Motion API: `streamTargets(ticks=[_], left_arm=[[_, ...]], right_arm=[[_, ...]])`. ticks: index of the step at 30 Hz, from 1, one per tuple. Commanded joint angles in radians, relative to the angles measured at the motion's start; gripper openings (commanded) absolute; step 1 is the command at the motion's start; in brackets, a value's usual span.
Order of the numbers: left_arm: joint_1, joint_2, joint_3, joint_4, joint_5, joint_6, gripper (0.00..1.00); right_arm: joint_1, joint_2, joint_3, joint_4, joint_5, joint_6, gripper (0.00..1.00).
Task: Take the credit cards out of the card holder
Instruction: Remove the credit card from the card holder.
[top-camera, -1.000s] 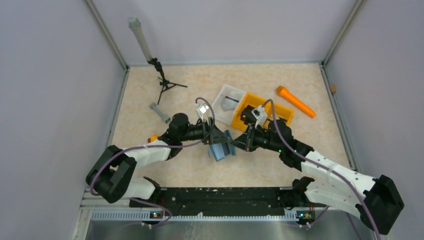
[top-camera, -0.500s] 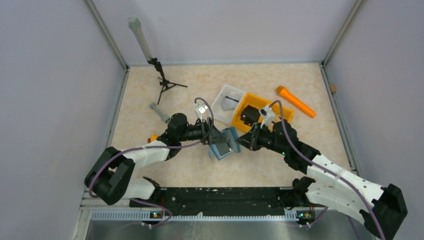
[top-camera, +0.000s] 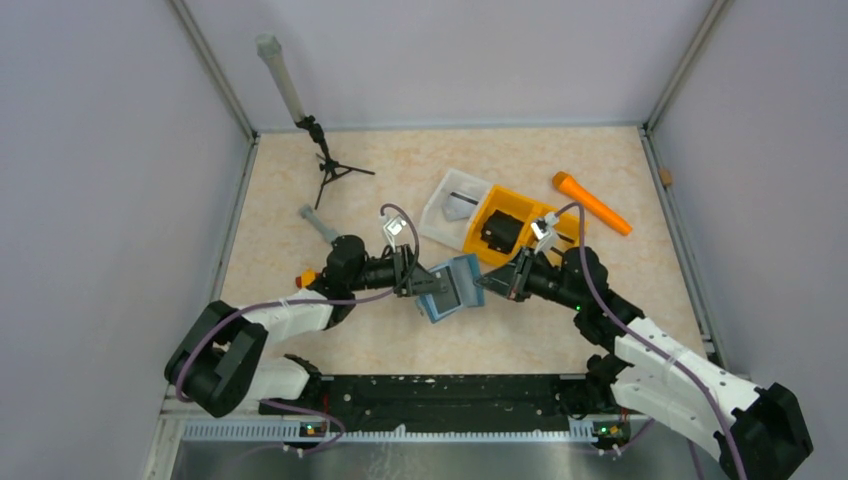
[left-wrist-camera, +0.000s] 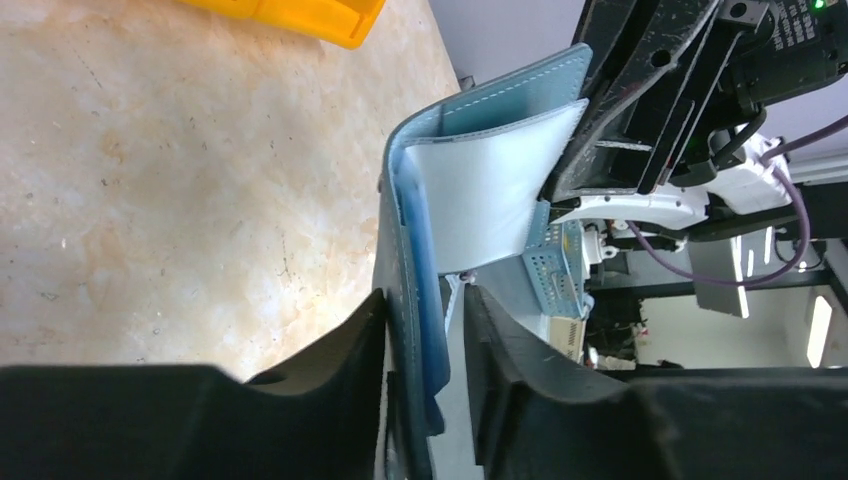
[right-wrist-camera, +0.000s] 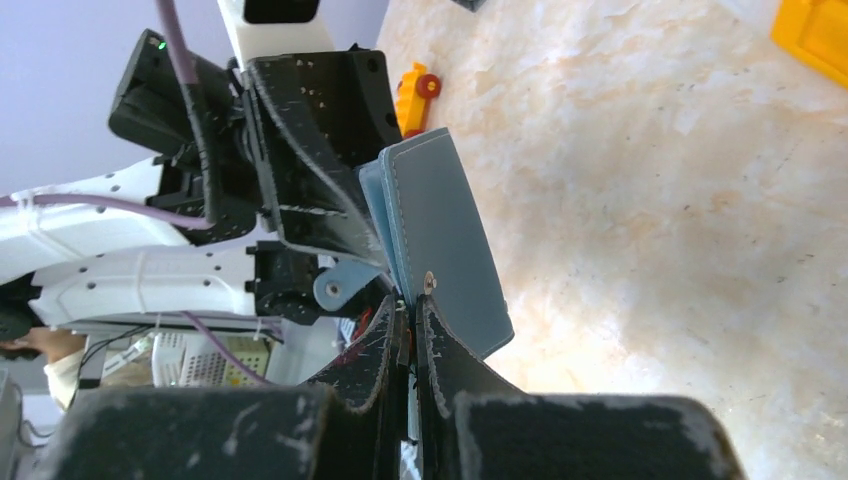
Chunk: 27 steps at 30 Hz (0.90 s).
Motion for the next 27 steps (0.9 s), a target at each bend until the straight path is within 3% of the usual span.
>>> streamTargets(ticks=[1,5,8,12,15,20,27], left_arm=[[0.014,-0.02,-0.022,0.09,0.039,-0.005,0.33],[0.026,-0.029,-0.027,0.094,0.05,-0.004,0.13],[0.033,-0.046,-0.026,0.087,0.058,-0.005,0.07],[0.034,-0.066,-0.021,0.082,0.074,-0.013,0.05],[0.034,-0.071,-0.017,0.084,0.082,-0.021,0.05],[0.035,-0.063,0.002,0.078,0.101,-0.039,0.05],[0.033,-0.065,0.066,-0.137,0.055,0.02,0.04]], right_arm=[[-0.019,-0.005,0.002,0.127,-0.057,0.051,0.0],[-0.027,-0.011,0.005,0.113,-0.06,0.036,0.0],[-0.029,-0.017,0.008,0.081,-0.043,0.006,0.04],[-0.029,-0.014,0.015,0.055,-0.059,-0.041,0.54],[-0.029,-0.01,0.014,0.081,-0.099,-0.063,0.73],[-0.029,0.023,0.031,0.084,-0.143,-0.095,0.78],[-0.022,0.0,0.076,0.01,-0.114,-0.179,0.84]])
